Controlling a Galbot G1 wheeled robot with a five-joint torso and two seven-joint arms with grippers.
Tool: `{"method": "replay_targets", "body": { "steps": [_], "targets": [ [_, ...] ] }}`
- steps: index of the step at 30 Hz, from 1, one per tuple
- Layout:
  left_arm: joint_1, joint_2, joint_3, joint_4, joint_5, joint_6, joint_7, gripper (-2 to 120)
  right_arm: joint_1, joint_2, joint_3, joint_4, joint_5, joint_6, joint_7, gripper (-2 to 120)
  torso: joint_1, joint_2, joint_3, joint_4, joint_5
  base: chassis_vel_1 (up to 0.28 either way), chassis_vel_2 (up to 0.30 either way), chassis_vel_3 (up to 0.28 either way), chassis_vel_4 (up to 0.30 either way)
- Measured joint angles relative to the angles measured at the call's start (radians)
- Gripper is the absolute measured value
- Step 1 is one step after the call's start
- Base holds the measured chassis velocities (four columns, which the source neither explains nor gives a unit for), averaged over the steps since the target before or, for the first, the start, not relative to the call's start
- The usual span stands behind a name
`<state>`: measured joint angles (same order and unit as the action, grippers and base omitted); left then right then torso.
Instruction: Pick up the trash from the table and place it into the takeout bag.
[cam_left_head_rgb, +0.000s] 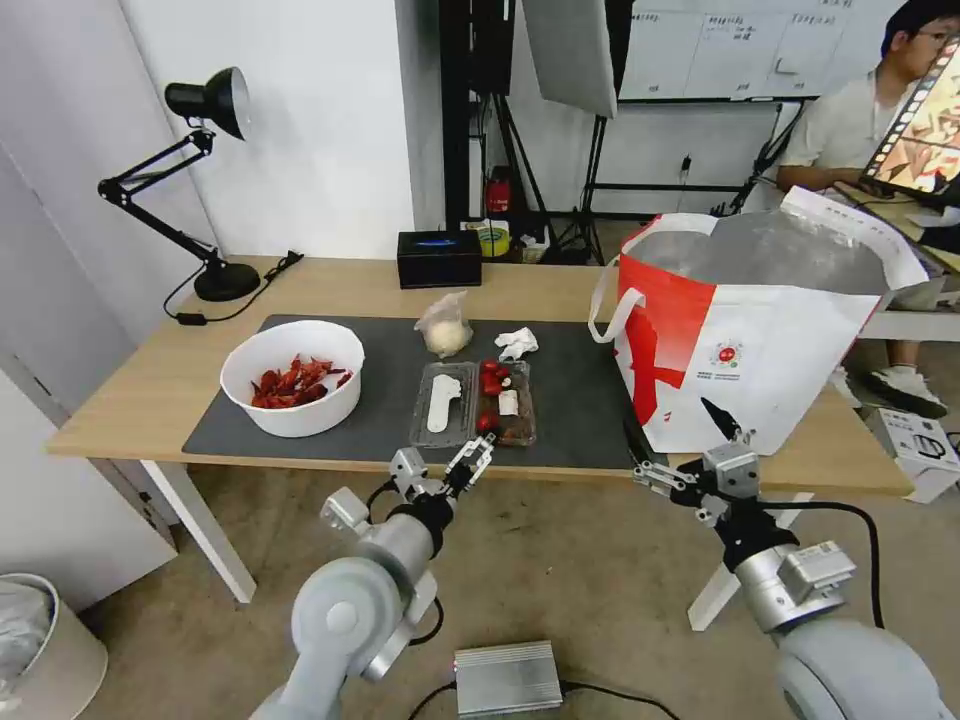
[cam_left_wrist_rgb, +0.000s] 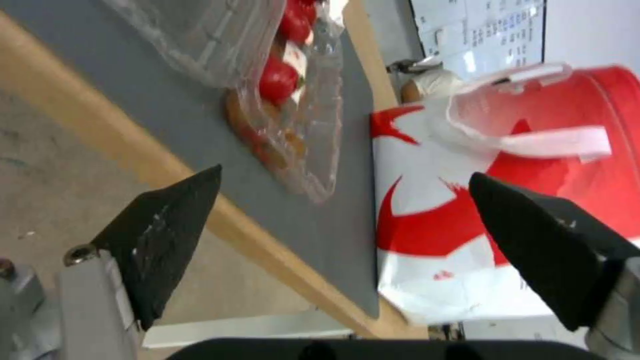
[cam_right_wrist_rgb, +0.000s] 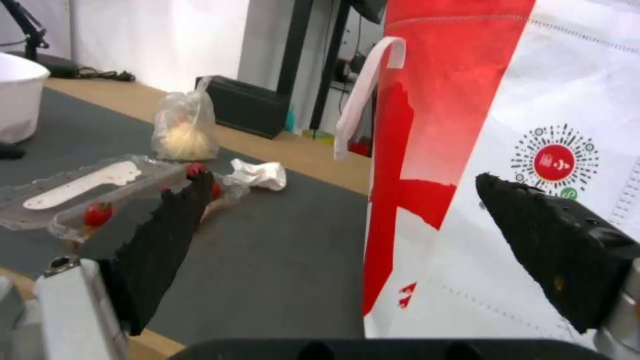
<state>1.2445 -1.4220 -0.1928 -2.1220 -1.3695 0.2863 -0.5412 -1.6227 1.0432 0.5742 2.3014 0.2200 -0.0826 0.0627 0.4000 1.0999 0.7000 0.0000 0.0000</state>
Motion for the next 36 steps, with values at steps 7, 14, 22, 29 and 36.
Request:
{"method": "replay_targets", "body": {
  "steps": [7, 14, 22, 29, 36],
  "targets": [
    [-0.054, -0.002, 0.0, 0.044, -0.013, -0.012, -0.011, 100, -0.012, 0.004, 0.001, 0.0, -0.009, 0.004, 0.0, 100, 0.0, 0.0, 0.0, 0.0, 0.0, 0.0, 0.0, 0.0, 0.0],
    [-0.076, -0.004, 0.0, 0.076, -0.011, -0.016, -0.021, 100, -0.013, 0.009, -0.003, -0.008, -0.015, 0.006, 0.001, 100, 0.0, 0.0, 0.0, 0.0, 0.0, 0.0, 0.0, 0.0, 0.0],
    [-0.092, -0.009, 0.001, 0.103, -0.005, -0.028, -0.031, 100, -0.001, 0.009, -0.009, -0.018, -0.017, 0.008, 0.001, 100, 0.0, 0.0, 0.0, 0.0, 0.0, 0.0, 0.0, 0.0, 0.0],
    [-0.101, -0.008, -0.001, 0.112, -0.004, -0.034, -0.036, 100, 0.001, 0.011, -0.013, -0.025, -0.017, 0.011, 0.001, 100, 0.0, 0.0, 0.0, 0.0, 0.0, 0.0, 0.0, 0.0, 0.0],
    [-0.112, -0.007, -0.006, 0.123, -0.003, -0.037, -0.042, 100, 0.006, 0.015, -0.022, -0.031, -0.02, 0.014, 0.001, 100, 0.0, 0.0, 0.0, 0.0, 0.0, 0.0, 0.0, 0.0, 0.0]
  ]
}}
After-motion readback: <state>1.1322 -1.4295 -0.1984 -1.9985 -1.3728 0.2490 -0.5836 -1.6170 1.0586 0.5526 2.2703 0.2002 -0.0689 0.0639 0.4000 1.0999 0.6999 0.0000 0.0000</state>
